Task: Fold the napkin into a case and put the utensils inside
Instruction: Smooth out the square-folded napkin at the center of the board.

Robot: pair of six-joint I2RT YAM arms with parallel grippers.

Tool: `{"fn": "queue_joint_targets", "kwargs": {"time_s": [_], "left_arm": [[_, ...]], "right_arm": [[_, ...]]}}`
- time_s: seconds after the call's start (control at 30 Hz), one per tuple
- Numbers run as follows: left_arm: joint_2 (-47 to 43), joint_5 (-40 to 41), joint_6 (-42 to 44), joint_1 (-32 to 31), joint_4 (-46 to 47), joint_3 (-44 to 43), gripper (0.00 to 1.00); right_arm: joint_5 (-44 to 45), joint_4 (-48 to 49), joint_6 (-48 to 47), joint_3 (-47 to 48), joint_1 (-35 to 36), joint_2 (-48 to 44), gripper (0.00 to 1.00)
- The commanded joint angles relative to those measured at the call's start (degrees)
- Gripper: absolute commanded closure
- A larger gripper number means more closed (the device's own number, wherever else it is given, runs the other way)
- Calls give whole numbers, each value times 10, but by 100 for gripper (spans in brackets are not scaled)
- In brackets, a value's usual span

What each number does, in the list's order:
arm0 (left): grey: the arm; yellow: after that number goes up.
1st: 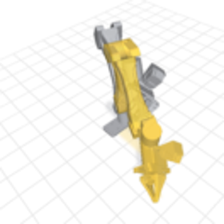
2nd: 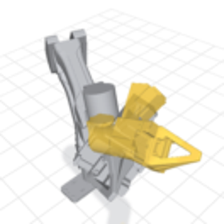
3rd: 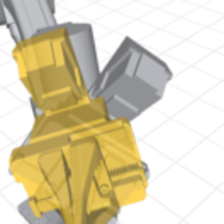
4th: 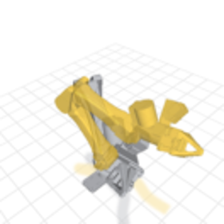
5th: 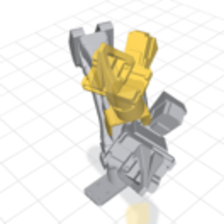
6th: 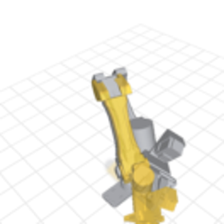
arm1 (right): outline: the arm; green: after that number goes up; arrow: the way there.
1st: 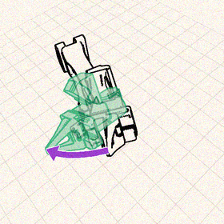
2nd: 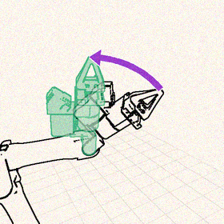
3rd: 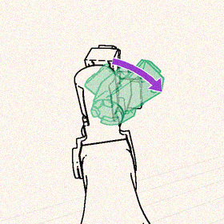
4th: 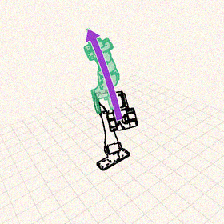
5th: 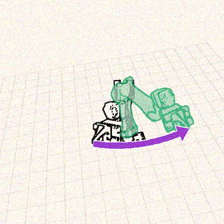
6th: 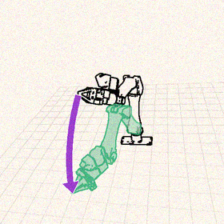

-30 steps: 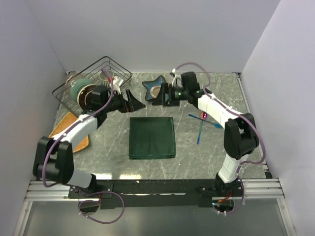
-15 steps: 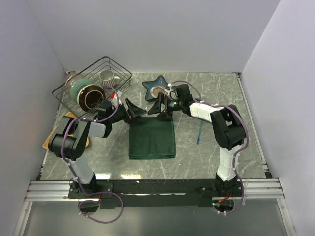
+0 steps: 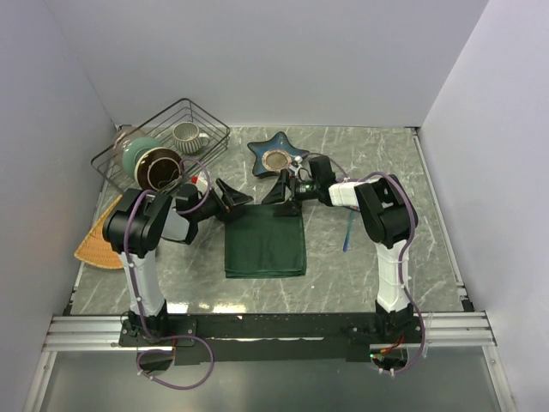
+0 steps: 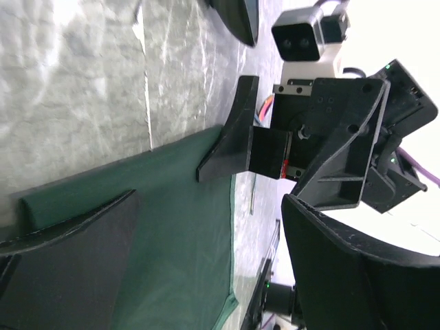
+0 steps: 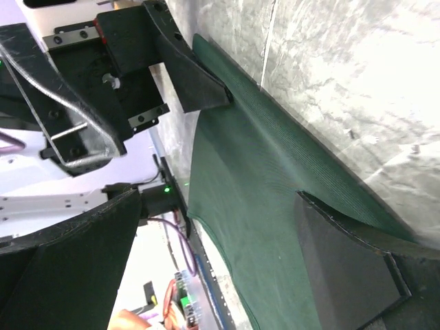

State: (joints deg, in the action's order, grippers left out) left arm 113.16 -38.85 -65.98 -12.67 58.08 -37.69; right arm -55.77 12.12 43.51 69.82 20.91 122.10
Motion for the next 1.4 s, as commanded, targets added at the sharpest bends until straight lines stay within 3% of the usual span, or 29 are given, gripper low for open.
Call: {"fn": "queue_joint_targets", "kwargs": {"time_s": [0.0, 0.23, 0.37, 0.57, 0.7, 0.8, 0.97, 1.23, 1.37], "left_arm": [[11, 13, 1, 14, 15, -1, 10], [13, 14, 13, 18, -4, 3, 11], [3, -23, 13, 17, 29, 2, 11], [-114, -140, 24, 14, -2, 45, 11], [-226, -153, 39, 1, -81, 107, 11], [-254, -144, 40, -16, -113, 145, 12], [-225, -120, -4, -37, -108, 194, 15], [-168, -88, 10, -45, -171, 192, 18], [-175, -63, 26, -51, -248, 178, 21]], "right_arm": [[-6, 24, -1, -13, -25, 19, 0], [-10, -13, -20, -20, -58, 9, 0], [5, -39, -39, -18, -61, -2, 0], [30, -77, -72, -14, -61, -6, 0], [44, -103, -93, -1, -61, -8, 0], [53, -116, -102, 7, -61, -7, 0], [56, -117, -98, 15, -60, 0, 0], [56, -118, -96, 22, -60, 9, 0], [57, -129, -99, 29, -60, 11, 0]]}}
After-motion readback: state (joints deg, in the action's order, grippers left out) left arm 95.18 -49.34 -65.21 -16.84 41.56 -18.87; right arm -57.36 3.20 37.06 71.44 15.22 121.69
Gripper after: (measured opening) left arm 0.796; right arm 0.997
